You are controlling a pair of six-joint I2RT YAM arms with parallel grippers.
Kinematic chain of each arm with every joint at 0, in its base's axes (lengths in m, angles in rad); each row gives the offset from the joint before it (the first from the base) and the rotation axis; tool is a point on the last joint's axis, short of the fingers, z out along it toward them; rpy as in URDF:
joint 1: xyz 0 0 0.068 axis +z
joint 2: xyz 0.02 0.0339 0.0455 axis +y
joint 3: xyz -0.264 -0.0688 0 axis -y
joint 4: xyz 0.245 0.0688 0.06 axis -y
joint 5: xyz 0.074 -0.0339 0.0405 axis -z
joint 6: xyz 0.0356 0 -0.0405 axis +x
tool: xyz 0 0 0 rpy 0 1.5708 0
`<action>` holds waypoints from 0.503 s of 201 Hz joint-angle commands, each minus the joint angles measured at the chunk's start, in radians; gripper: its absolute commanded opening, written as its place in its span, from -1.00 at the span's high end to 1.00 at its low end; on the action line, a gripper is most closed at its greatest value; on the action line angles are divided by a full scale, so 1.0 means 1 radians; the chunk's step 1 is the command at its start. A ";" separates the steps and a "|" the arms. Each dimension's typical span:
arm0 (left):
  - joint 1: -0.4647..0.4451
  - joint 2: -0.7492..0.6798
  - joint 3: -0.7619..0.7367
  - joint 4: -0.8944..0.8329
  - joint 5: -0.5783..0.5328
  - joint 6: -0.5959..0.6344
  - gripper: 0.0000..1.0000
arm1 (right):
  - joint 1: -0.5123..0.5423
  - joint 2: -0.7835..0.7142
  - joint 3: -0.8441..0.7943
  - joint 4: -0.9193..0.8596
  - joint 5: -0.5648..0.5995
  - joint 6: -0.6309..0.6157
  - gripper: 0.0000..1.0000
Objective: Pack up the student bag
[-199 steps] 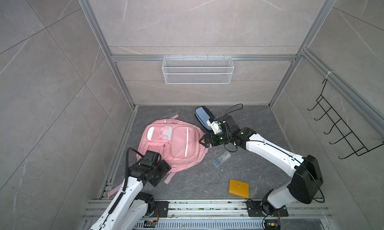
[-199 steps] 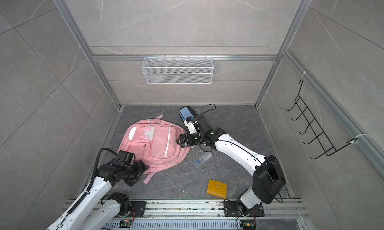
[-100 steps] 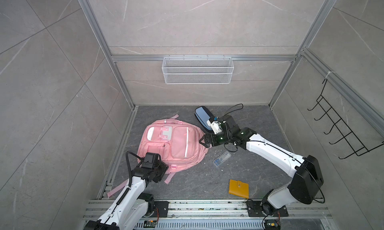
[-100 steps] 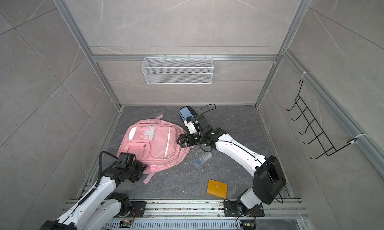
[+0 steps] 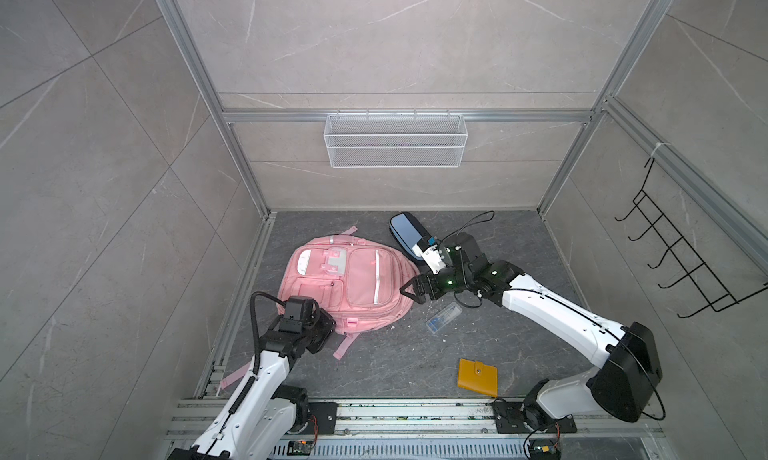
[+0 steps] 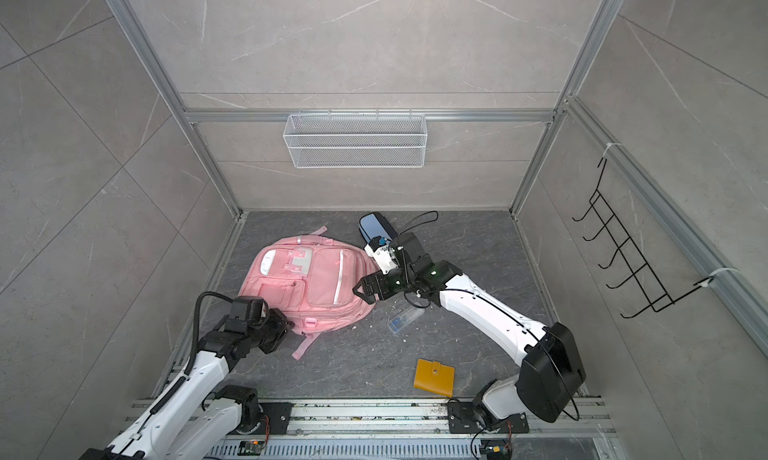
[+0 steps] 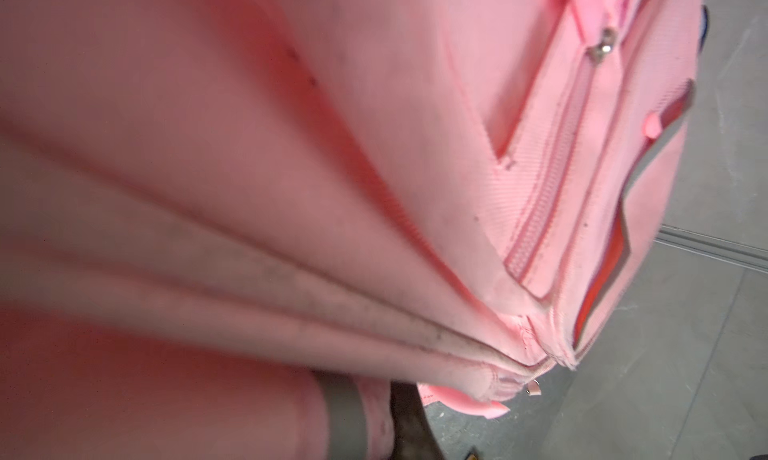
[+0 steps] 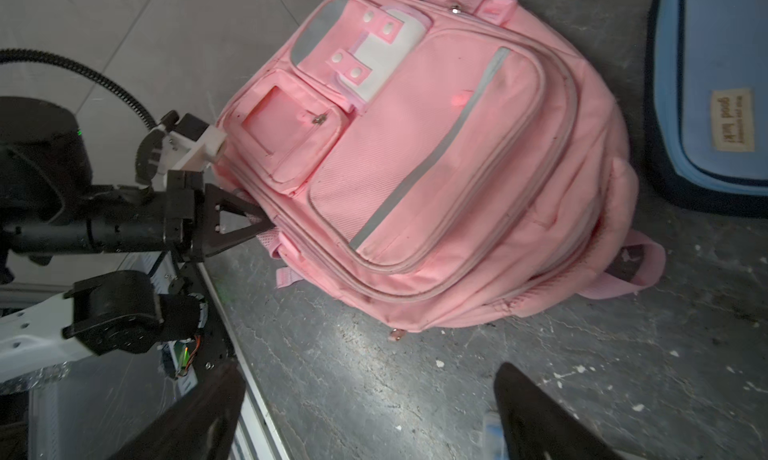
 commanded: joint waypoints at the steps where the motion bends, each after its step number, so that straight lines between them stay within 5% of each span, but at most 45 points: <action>1: 0.000 -0.004 0.162 0.002 0.087 0.027 1.00 | 0.007 -0.050 0.011 -0.040 -0.159 -0.107 -0.90; 56: 0.001 0.161 0.421 -0.061 0.168 0.003 1.00 | 0.148 -0.011 0.080 -0.122 -0.173 -0.152 -0.87; 101: -0.005 0.210 0.501 0.005 0.190 -0.046 1.00 | 0.220 0.096 0.138 -0.040 -0.101 -0.114 -0.51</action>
